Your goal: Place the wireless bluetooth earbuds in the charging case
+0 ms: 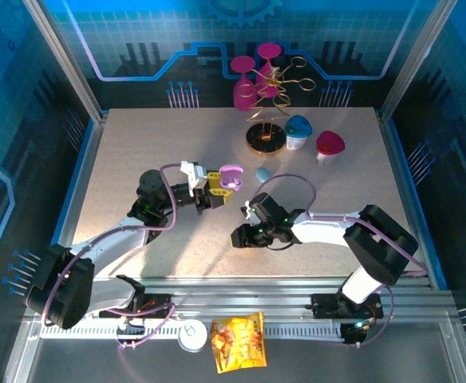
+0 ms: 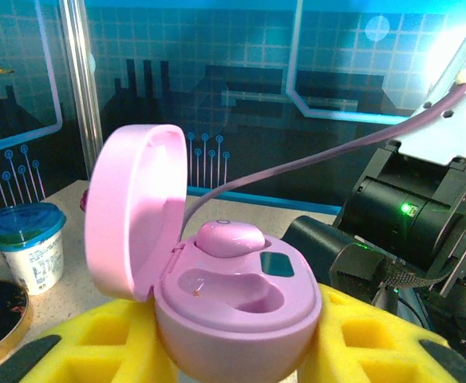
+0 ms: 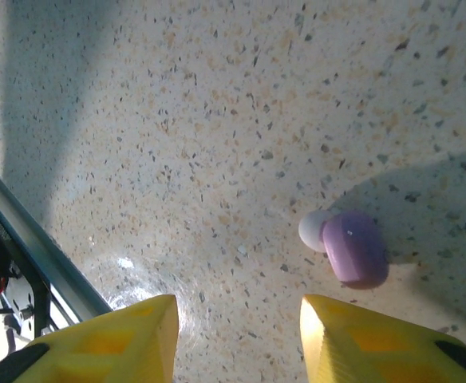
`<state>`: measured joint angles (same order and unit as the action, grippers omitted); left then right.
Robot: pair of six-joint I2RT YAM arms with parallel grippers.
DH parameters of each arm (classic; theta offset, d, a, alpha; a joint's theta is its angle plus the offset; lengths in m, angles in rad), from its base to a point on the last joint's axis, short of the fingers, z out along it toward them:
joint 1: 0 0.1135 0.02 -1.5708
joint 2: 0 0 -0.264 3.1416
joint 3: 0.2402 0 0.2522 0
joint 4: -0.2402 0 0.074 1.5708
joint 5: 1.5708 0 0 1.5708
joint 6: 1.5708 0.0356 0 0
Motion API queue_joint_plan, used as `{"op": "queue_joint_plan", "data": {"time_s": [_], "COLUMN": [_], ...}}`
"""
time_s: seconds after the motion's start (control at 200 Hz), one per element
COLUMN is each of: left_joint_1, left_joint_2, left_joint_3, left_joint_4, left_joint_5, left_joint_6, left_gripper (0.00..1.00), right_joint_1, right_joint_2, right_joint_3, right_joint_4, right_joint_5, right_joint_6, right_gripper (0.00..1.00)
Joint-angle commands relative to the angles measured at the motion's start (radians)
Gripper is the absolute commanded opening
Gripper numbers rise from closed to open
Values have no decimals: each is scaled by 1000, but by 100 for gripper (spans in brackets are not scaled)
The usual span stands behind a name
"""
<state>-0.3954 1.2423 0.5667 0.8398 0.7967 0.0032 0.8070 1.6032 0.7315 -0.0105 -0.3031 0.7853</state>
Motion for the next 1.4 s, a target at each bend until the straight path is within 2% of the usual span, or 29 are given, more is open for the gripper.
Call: {"op": "queue_joint_plan", "data": {"time_s": [0.0,0.215,0.555,0.785,1.391], "left_joint_1": [6,7,6,6,6], "left_joint_2": [-24,-20,-25,-14,-11], "left_joint_3": [-11,-6,-7,-7,-7], "left_joint_4": [-4,-15,-30,-26,-32], "left_joint_5": [-14,-16,-36,-45,-49], "left_joint_6": [29,39,57,55,58], "left_gripper": [29,30,30,30,30], "right_joint_1": [6,-16,1,35,1], "right_joint_2": [14,22,7,11,8], "right_joint_3": [44,79,91,65,73], "right_joint_4": [-48,-108,-68,-88,-177], "right_joint_5": [61,118,42,41,185], "right_joint_6": [-19,-63,-84,-76,-60], "right_gripper": [44,44,43,44,45]}}
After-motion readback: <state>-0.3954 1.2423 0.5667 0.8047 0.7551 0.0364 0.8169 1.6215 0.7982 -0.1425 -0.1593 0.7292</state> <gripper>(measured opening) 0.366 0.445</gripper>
